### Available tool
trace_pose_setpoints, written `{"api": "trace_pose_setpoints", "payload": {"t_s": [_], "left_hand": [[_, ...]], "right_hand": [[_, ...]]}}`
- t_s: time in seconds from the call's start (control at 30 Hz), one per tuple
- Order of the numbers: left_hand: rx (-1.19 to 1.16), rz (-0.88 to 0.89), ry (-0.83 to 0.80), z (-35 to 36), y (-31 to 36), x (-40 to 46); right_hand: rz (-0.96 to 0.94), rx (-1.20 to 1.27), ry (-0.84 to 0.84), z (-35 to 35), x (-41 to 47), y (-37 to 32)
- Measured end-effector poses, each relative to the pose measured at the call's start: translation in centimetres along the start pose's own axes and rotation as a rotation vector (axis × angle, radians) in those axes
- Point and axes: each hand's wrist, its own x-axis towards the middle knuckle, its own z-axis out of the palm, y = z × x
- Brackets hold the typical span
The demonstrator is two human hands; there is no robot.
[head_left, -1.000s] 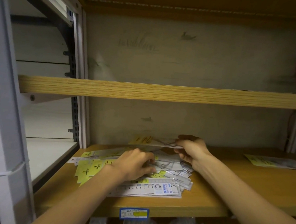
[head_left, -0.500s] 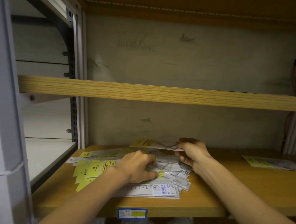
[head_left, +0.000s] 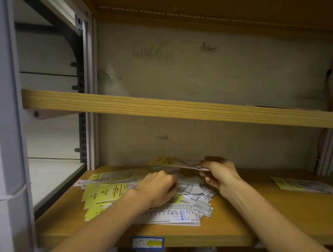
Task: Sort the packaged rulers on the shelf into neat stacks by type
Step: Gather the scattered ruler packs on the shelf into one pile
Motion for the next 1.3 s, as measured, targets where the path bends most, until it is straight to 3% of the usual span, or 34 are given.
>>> {"api": "trace_pose_setpoints", "payload": {"t_s": [0.13, 0.3, 0.53, 0.67, 0.8, 1.03, 1.3], "left_hand": [[0.020, 0.007, -0.092, 0.1, 0.2, 0.1], [0.052, 0.038, -0.031, 0.2, 0.4, 0.3], [0.329, 0.089, 0.008, -1.7, 1.4, 0.0], [0.268, 0.027, 0.043, -3.0, 1.5, -0.4], [0.245, 0.020, 0.158, -2.9, 0.6, -0.9], [0.235, 0.198, 0.391, -2.1, -1.9, -2.5], [0.256, 0.159, 0.524, -1.6, -4.6, -4.7]], "right_hand": [[0.007, 0.000, 0.005, -0.3, 0.0, 0.1], [0.014, 0.009, 0.009, -0.5, -0.1, 0.4], [0.014, 0.011, 0.022, -0.9, -0.1, 0.1], [0.031, 0.014, 0.024, -1.0, 0.0, 0.1], [0.064, 0.040, 0.025, -0.5, 0.3, 0.2], [0.086, 0.048, 0.006, 1.9, 0.2, 0.7], [-0.007, 0.083, 0.089, 4.7, 0.2, 2.7]]}}
